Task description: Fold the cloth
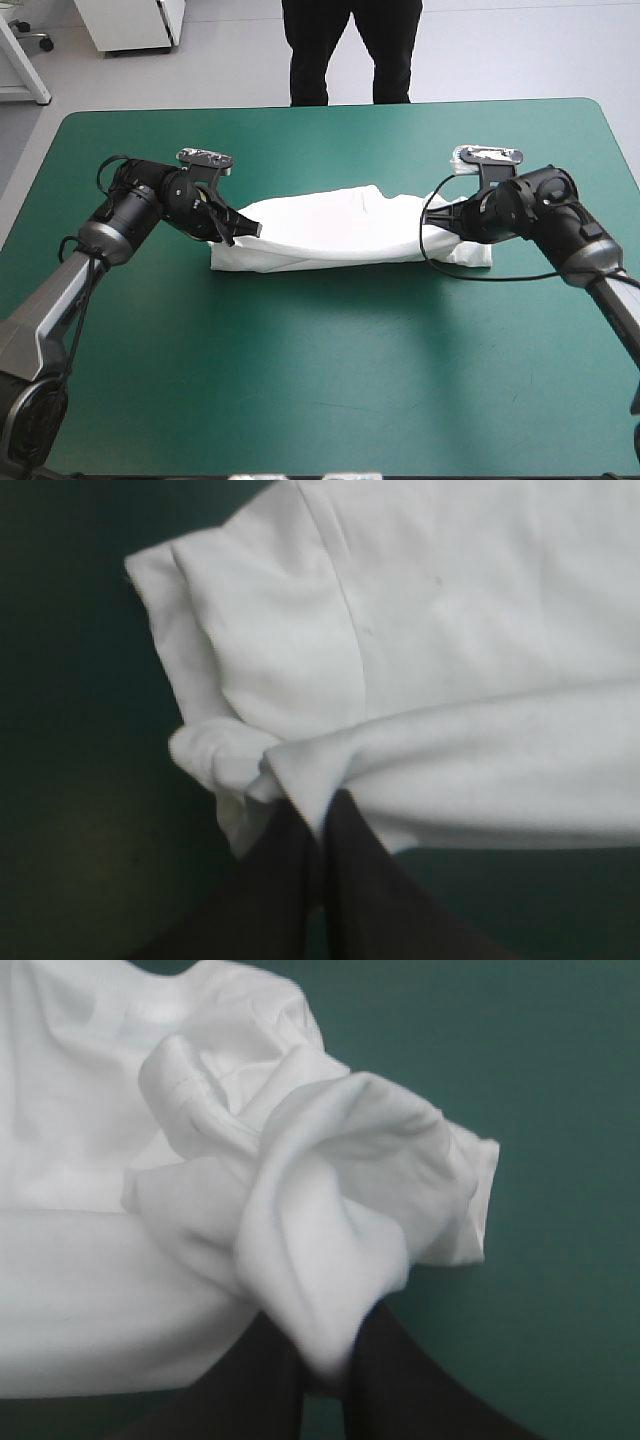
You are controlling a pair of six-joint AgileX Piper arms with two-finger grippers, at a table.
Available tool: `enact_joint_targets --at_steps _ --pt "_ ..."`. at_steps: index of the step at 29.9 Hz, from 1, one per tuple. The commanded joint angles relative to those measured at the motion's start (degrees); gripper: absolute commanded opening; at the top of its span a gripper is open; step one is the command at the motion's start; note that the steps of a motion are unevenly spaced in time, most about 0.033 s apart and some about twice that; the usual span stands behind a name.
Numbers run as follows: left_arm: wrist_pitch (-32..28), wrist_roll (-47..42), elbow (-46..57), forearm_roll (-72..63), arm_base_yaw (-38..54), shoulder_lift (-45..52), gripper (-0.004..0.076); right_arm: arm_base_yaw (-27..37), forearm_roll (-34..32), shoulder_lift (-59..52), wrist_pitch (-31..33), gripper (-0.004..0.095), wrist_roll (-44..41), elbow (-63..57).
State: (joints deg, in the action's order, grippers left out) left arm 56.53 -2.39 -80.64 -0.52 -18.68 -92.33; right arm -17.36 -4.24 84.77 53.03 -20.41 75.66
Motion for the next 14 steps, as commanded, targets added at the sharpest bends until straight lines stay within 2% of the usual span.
enact_joint_targets --at_steps 1,9,14 --pt "-3.73 -2.53 -5.9 3.22 -0.05 -1.31 -0.0009 2.84 0.54 1.7 -3.84 -0.0017 2.68 5.52" --pt "-3.87 -2.76 -17.54 8.91 -0.05 -12.6 -0.0009 7.86 6.68 12.68 -3.5 -0.0017 8.69 14.07" --pt "-3.35 -2.76 -22.65 10.28 0.69 -18.72 -0.0009 8.88 9.24 18.67 -3.36 -0.0017 11.71 18.53"
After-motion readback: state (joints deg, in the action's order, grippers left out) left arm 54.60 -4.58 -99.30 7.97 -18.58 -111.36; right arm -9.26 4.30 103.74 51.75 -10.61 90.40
